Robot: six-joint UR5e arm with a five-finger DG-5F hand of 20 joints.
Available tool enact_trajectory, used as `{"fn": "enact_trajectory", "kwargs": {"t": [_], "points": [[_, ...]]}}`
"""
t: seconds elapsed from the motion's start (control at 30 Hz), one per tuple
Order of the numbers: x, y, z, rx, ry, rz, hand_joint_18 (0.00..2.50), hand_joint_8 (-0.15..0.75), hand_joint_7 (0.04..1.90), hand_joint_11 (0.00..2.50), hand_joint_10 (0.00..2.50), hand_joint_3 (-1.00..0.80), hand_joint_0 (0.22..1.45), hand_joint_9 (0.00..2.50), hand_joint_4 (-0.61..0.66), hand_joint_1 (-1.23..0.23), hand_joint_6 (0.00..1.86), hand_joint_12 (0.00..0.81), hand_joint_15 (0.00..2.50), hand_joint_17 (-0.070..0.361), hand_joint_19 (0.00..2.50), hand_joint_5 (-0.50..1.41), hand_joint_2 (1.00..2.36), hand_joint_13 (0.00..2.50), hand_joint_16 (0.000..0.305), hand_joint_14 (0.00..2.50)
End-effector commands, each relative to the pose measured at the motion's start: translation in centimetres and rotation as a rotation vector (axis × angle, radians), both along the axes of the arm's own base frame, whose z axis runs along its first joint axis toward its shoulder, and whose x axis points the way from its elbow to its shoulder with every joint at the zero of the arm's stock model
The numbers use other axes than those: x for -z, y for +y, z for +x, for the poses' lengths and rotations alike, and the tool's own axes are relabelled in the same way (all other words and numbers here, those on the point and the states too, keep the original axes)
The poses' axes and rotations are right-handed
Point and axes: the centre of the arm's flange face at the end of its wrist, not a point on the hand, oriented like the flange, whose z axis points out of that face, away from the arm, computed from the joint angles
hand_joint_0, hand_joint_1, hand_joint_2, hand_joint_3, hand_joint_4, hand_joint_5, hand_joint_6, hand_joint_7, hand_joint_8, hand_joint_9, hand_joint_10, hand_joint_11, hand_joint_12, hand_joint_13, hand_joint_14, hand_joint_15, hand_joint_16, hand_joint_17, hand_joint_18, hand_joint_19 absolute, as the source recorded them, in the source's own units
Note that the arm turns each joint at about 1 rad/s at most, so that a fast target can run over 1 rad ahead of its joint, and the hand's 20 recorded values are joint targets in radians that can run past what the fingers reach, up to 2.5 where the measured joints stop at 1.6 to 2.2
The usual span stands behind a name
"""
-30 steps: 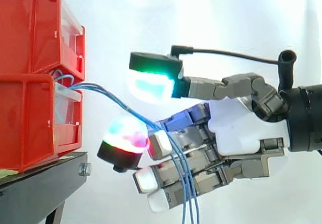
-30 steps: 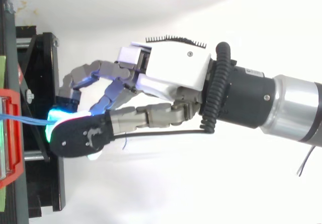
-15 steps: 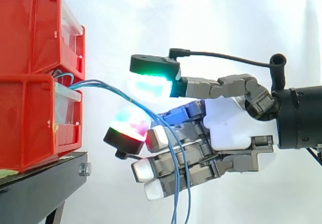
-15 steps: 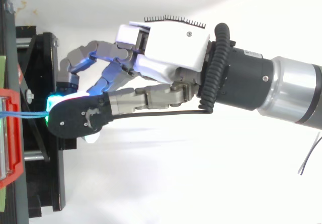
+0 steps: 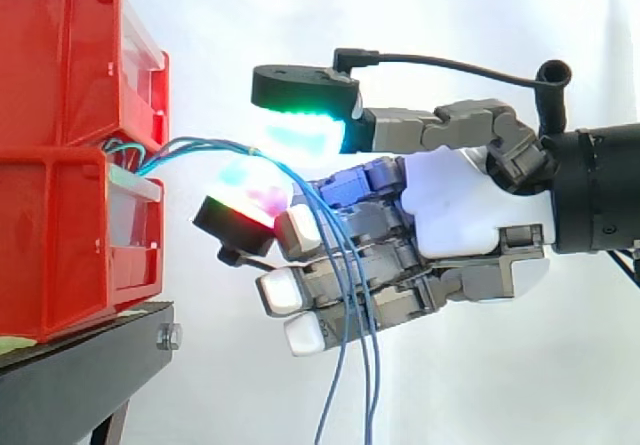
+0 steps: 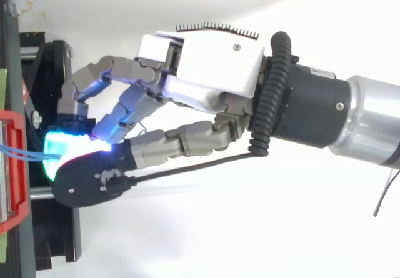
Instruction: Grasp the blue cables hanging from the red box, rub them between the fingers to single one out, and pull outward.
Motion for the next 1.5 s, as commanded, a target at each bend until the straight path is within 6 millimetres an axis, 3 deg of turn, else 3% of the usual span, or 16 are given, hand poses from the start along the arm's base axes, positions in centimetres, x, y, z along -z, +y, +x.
{"fn": "enact_trajectory", "kwargs": {"t": [0.0, 0.23, 0.47, 0.7, 1.2, 1.47], "points": [[0.0, 0.3, -0.4, -0.005, 0.034, -0.001, 0.7, 0.261, 0.98, 0.88, 0.02, -0.25, 0.67, 0.97, 0.04, -0.85, 0.95, 0.335, 0.61, 0.096, 0.5, -0.16, 1.02, 0.85, 0.043, 0.02], [0.5, 1.2, -1.2, -0.02, 0.108, -0.011, 0.71, 0.249, 1.02, 0.88, 0.02, -0.36, 0.68, 1.02, 0.02, -0.86, 0.94, 0.331, 0.61, 0.093, 0.51, -0.15, 1.01, 0.85, 0.041, 0.03], [0.8, 1.2, -1.3, -0.017, 0.117, -0.013, 0.68, 0.25, 1.02, 0.82, 0.02, -0.5, 0.58, 1.02, 0.07, -0.77, 0.91, 0.341, 0.6, 0.095, 0.53, -0.12, 1.0, 0.83, 0.042, 0.02], [0.6, 1.4, -1.1, -0.02, 0.099, -0.014, 0.69, 0.259, 1.06, 0.8, 0.02, -0.5, 0.52, 1.03, 0.08, -0.66, 0.88, 0.352, 0.6, 0.1, 0.54, -0.12, 1.0, 0.83, 0.045, 0.02], [-0.2, 2.2, 0.0, -0.018, 0.031, -0.117, 0.69, 0.254, 1.04, 0.8, 0.02, -0.5, 0.54, 1.02, 0.1, -0.65, 0.85, 0.349, 0.61, 0.098, 0.57, -0.12, 1.0, 0.83, 0.044, 0.02], [0.6, 2.3, 0.2, -0.002, 0.004, -0.136, 0.69, 0.253, 0.98, 0.76, 0.02, -0.5, 0.53, 0.97, 0.14, -0.65, 0.8, 0.353, 0.6, 0.101, 0.56, -0.12, 1.0, 0.81, 0.045, 0.02]]}}
